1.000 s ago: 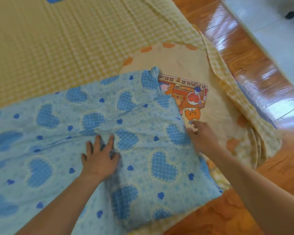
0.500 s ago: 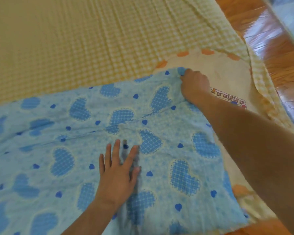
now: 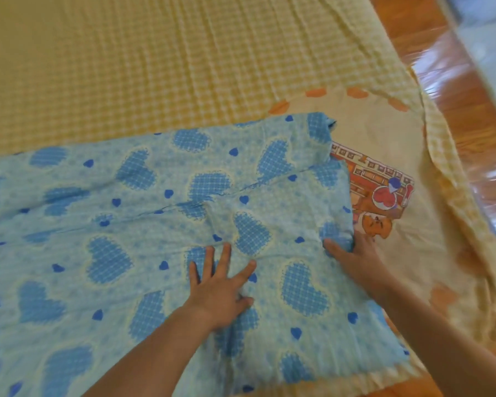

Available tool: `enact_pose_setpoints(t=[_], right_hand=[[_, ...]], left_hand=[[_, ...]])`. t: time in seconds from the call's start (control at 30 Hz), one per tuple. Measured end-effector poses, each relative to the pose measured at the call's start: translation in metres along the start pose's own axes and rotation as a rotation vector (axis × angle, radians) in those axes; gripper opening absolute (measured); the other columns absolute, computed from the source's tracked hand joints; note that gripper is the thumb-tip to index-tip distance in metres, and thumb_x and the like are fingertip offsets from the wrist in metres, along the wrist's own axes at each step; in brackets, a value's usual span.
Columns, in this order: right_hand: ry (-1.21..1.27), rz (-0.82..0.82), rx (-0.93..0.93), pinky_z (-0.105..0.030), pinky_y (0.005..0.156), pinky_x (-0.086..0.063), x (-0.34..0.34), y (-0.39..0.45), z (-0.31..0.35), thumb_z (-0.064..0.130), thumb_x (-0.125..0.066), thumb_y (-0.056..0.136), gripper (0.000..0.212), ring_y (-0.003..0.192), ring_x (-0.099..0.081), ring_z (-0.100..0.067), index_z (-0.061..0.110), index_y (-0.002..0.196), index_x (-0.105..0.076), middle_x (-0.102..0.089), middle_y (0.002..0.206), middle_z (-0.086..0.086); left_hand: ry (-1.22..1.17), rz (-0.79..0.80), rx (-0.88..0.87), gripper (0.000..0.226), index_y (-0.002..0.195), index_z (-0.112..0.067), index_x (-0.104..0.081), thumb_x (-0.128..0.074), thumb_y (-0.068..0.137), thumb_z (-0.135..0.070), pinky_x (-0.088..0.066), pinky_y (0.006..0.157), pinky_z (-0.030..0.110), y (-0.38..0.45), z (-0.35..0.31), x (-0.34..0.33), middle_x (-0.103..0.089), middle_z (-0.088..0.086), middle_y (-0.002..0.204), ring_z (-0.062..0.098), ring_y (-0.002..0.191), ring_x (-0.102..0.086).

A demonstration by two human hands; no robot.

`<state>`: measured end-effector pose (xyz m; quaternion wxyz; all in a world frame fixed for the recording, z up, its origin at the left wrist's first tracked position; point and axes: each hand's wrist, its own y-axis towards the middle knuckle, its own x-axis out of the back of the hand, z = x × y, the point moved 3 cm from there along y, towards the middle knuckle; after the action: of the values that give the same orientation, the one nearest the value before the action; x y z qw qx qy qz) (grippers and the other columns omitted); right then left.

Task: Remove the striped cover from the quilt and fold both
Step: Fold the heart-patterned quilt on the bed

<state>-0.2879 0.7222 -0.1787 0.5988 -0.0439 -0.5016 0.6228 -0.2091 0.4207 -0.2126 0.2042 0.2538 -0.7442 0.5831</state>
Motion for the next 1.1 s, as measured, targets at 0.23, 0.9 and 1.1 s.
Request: enact_pose_setpoints(t=[0.23, 0.9, 1.1], right_hand=[[0.616, 0.457, -0.251, -0.044, 0.079, -0.058, -0.004, -0.045, 0.035, 0.034, -0.082, 0.066, 0.055, 0.098, -0.071, -0.034, 0.011, 0.115, -0.072, -0.071, 0.114, -0.017], [-0.425, 0.373, 0.453, -0.032, 0.103, -0.042, -0.526, -0.329, 0.319, 0.037, -0.06, 0.093, 0.058, 0.12, -0.055, -0.026, 0.017, 0.145, -0.044, -0.057, 0.133, -0.012], [-0.575, -0.159, 0.567, -0.043, 0.11, -0.029, -0.499, -0.331, 0.286, 0.024, -0.063, 0.083, 0.059, 0.125, -0.038, -0.04, 0.009, 0.138, -0.05, -0.041, 0.14, -0.019]], left_hand=[[-0.812, 0.165, -0.02, 0.031, 0.128, -0.053, -0.059, -0.05, 0.099, -0.05, -0.018, 0.121, 0.047, -0.028, 0.006, 0.068, -0.02, -0.008, 0.164, 0.02, 0.152, -0.017], [-0.869, -0.808, 0.586, 0.046, 0.136, -0.015, -0.055, -0.064, 0.09, -0.016, -0.041, 0.106, 0.044, -0.364, 0.526, -0.025, -0.056, 0.013, 0.13, 0.03, 0.122, -0.052], [-0.584, -0.676, 0.61, 0.092, 0.156, -0.037, -0.012, -0.058, 0.082, -0.067, -0.014, 0.116, 0.06, -0.285, 0.507, -0.013, -0.001, 0.013, 0.164, 0.039, 0.149, -0.003]])
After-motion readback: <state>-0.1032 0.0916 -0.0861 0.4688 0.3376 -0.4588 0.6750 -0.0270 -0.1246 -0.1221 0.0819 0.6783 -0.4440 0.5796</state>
